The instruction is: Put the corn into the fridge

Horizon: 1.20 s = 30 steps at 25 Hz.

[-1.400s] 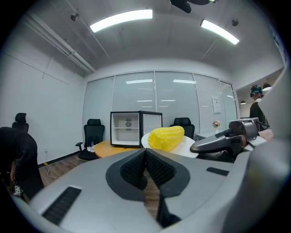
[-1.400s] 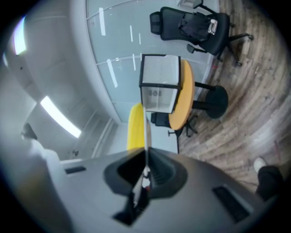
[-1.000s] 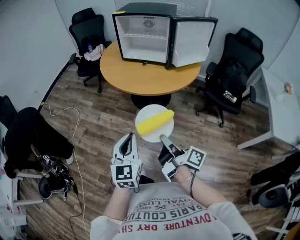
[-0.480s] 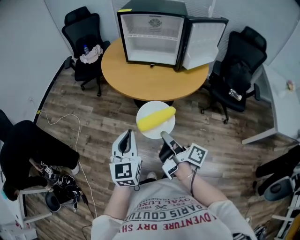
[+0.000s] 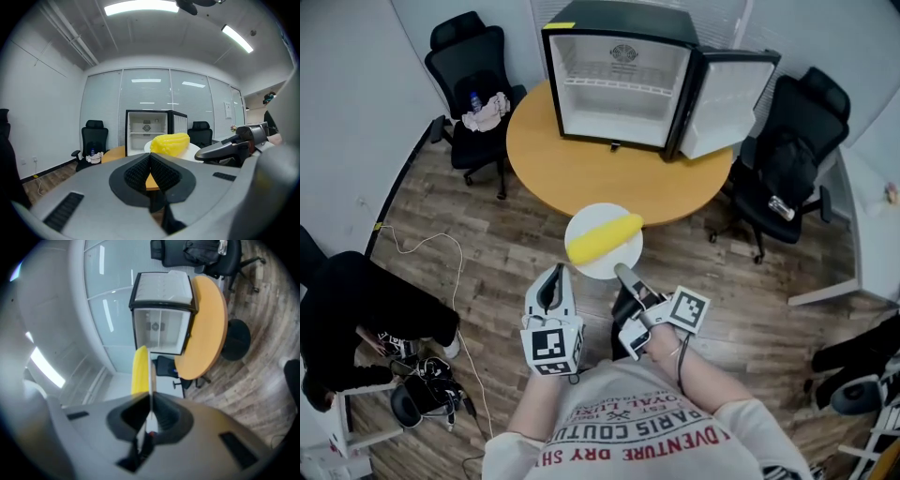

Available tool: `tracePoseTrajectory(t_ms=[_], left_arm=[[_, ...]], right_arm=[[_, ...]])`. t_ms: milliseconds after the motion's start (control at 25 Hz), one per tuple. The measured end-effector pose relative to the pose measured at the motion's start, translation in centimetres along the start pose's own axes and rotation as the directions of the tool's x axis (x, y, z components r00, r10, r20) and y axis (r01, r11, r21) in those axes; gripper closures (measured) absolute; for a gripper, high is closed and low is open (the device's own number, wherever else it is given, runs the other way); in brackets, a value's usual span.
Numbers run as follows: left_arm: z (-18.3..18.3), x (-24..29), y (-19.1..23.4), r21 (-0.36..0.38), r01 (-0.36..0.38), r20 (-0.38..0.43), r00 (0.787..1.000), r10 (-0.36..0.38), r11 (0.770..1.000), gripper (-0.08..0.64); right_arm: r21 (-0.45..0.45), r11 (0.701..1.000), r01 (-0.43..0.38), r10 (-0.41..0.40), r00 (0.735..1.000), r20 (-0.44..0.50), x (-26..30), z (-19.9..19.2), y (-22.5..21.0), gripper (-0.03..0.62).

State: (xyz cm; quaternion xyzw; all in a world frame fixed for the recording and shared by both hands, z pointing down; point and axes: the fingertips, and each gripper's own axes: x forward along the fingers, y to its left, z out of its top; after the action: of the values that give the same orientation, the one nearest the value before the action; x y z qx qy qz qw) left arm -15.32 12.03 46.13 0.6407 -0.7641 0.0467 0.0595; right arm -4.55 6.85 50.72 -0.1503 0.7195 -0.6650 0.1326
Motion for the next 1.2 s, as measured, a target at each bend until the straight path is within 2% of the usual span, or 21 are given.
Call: tracePoseTrajectory(t_ms=[440, 680, 1000, 1200], left_arm=[[2.8, 12.5, 2.0, 0.013, -0.056, 0.012, 0.998, 0.056, 0.998, 0.528], [4.1, 19.1, 2.2, -0.013, -0.084, 0.045, 0.995, 0.085, 0.996, 0.528], [4.8, 25.3, 1.6, -0.021, -0.052, 0.043, 0.998, 0.052, 0.998, 0.528], [5.5, 29.2, 2.8, -0.023, -0.010, 0.048, 0.999, 0.011, 1.000, 0.528]], right_arm=[[0.004, 0.999, -0.039, 0.040, 0.998, -0.053, 9.6, 10.3, 0.5, 0.554], [-0.010, 0.999, -0.042, 0.041, 0.997, -0.064, 13.2, 16.3, 0.1, 0.554], [-0.003, 1.000, -0.027, 0.026, 0.999, -0.037, 15.9, 21.5, -0.7, 0.554], [-0.010, 1.000, -0.029, 0.029, 1.000, 0.001, 18.4, 23.5, -0.9, 0.554]])
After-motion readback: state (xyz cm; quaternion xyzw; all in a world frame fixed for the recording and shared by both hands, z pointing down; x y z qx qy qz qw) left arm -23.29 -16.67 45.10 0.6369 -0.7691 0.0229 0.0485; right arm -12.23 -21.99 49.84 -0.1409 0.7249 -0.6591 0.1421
